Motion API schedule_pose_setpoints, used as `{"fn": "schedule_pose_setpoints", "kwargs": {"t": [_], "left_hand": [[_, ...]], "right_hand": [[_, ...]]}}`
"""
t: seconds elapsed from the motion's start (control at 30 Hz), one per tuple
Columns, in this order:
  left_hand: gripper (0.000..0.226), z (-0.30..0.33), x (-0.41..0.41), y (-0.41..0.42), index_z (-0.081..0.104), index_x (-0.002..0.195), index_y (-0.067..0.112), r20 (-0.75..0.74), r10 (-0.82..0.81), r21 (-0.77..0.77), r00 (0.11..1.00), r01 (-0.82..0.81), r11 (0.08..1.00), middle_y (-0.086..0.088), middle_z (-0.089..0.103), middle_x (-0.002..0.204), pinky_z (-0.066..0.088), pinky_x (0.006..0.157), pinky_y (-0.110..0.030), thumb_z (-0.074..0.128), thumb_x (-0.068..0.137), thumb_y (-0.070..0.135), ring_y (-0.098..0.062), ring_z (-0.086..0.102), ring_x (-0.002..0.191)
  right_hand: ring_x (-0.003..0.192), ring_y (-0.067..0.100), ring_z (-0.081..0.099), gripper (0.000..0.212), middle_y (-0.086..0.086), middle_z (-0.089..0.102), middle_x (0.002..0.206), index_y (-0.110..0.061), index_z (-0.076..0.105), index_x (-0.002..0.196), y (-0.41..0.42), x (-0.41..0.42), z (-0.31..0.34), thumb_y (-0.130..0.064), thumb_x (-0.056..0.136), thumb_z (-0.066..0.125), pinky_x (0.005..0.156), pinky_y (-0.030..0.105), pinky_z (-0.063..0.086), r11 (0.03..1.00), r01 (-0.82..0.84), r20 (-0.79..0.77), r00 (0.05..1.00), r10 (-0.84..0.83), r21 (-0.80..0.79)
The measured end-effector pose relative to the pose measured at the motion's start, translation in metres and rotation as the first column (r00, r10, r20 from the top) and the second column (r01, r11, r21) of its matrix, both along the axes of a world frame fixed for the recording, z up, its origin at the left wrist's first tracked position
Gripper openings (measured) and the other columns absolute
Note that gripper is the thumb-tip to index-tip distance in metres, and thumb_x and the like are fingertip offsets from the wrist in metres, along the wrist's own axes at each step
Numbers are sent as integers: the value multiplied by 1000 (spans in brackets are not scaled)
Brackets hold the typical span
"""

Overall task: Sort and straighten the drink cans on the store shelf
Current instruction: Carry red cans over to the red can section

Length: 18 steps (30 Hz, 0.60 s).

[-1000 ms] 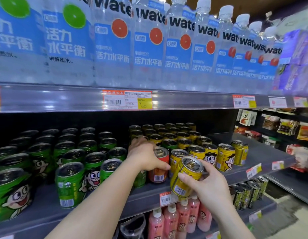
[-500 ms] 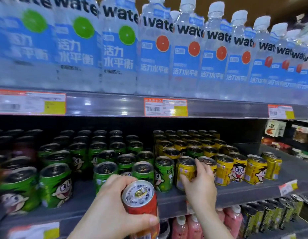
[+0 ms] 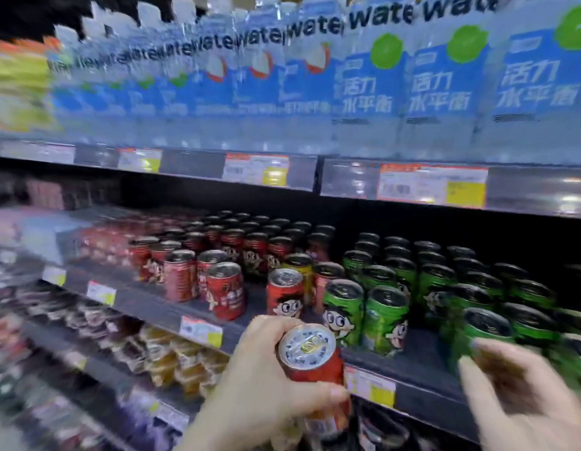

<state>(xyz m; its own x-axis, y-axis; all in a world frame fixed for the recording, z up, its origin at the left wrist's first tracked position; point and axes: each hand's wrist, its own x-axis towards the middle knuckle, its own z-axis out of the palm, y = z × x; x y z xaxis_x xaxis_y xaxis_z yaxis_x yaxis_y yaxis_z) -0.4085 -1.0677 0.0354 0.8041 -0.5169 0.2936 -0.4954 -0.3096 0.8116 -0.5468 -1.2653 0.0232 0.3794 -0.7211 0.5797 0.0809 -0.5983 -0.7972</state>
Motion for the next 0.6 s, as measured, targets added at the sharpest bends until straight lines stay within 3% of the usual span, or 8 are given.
{"fn": "schedule_pose_setpoints", "kwargs": {"t": [0.03, 0.1, 0.17, 0.23, 0.33, 0.4, 0.47, 0.6], "left_hand": [[75, 0, 11, 15, 52, 101, 44, -5, 28, -8, 1000, -28, 1000, 20, 48, 108, 48, 79, -15, 81, 36, 65, 12, 52, 95], [67, -1, 35, 43, 51, 97, 43, 7, 73, -5, 997, -73, 997, 18, 48, 107, 46, 73, -13, 87, 42, 56, 9, 54, 92], [61, 0, 61, 65, 48, 91, 45, 42, 115, 4, 992, -115, 993, 19, 48, 106, 44, 71, -13, 87, 46, 53, 5, 54, 91], [60, -2, 89, 85, 48, 90, 45, 80, 155, -5, 985, -155, 988, 18, 48, 105, 42, 67, -11, 87, 46, 51, 4, 53, 89], [62, -7, 128, 107, 49, 93, 44, 70, 152, -16, 986, -152, 988, 17, 48, 106, 47, 73, -18, 88, 45, 50, 0, 55, 91], [60, -7, 149, 116, 47, 89, 45, 67, 123, -13, 990, -122, 992, 16, 47, 105, 49, 77, -25, 88, 45, 50, -2, 54, 93], [58, -6, 167, 120, 46, 86, 45, 66, 78, -9, 995, -78, 997, 17, 47, 104, 46, 73, -20, 89, 45, 48, 0, 53, 93], [59, -6, 193, 118, 48, 86, 46, 49, 2, -11, 999, -2, 1000, 19, 47, 104, 42, 72, -16, 90, 44, 47, 1, 52, 94]], "right_hand": [[68, 4, 62, 25, -14, 68, 82, -44, 66, 81, 19, 14, 0, -25, 70, 79, 64, 8, 47, 999, -48, 32, 998, 48, -20], [65, 8, 60, 36, -12, 67, 79, -36, 69, 77, 51, 49, 0, -2, 72, 78, 61, 7, 45, 986, -160, -68, 985, 157, -41], [67, 11, 59, 36, -9, 67, 78, -41, 67, 86, 74, 80, 0, -7, 76, 74, 61, 10, 45, 957, -285, -165, 943, 289, 49], [73, 6, 58, 27, -12, 66, 90, -45, 63, 99, 90, 109, -5, -26, 81, 71, 65, 12, 44, 948, -299, -354, 879, 318, 109], [104, 3, 55, 70, -16, 50, 134, -34, 24, 147, 112, 147, -15, -53, 86, 54, 87, 21, 44, 976, -217, -636, 755, 160, -12], [119, 12, 50, 84, -10, 44, 142, -25, 6, 152, 120, 167, -18, -60, 87, 47, 97, 29, 43, 988, -122, -685, 728, 27, -90], [121, 15, 49, 85, -4, 47, 137, -21, 5, 152, 124, 180, -18, -60, 87, 44, 100, 33, 42, 990, -39, -693, 718, -69, -139], [130, 17, 40, 73, -5, 45, 140, -23, 11, 151, 132, 205, -14, -51, 93, 42, 107, 36, 33, 984, -45, -727, 680, -97, -174]]}}
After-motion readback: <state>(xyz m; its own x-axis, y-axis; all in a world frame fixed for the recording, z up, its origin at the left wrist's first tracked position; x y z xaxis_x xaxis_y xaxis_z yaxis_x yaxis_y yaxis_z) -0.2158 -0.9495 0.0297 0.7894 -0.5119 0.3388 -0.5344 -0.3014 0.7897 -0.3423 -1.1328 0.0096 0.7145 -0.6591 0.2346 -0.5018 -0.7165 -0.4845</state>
